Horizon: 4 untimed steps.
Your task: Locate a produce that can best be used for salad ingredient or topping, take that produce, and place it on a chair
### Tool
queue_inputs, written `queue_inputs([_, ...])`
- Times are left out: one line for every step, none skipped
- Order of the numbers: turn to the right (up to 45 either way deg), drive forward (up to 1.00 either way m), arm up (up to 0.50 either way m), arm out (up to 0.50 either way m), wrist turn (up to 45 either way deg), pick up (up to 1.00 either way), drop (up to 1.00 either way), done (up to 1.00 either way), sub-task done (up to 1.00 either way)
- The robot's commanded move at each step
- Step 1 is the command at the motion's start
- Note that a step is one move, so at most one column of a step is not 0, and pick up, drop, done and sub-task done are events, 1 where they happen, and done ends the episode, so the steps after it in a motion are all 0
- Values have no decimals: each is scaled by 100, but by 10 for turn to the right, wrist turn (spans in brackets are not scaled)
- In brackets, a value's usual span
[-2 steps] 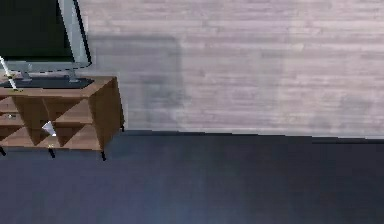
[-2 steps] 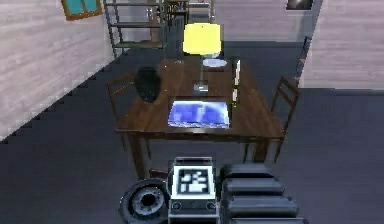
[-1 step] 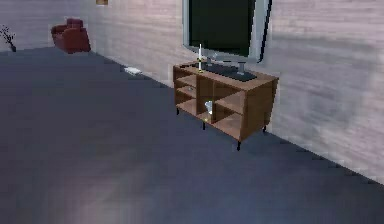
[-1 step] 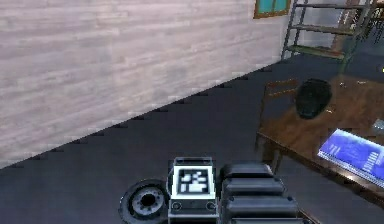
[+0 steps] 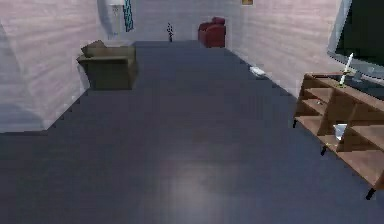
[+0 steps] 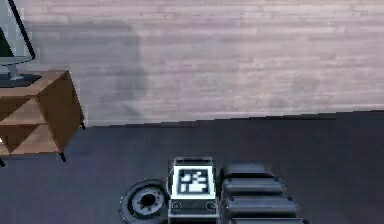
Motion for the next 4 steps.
queue_inputs([450,0,0,0,0,0,0,0,0])
queue_inputs([240,0,0,0,0,0,0,0,0])
queue_inputs([0,0,0,48,0,0,0,0,0])
queue_inputs([0,0,0,0,450,0,0,0,0])
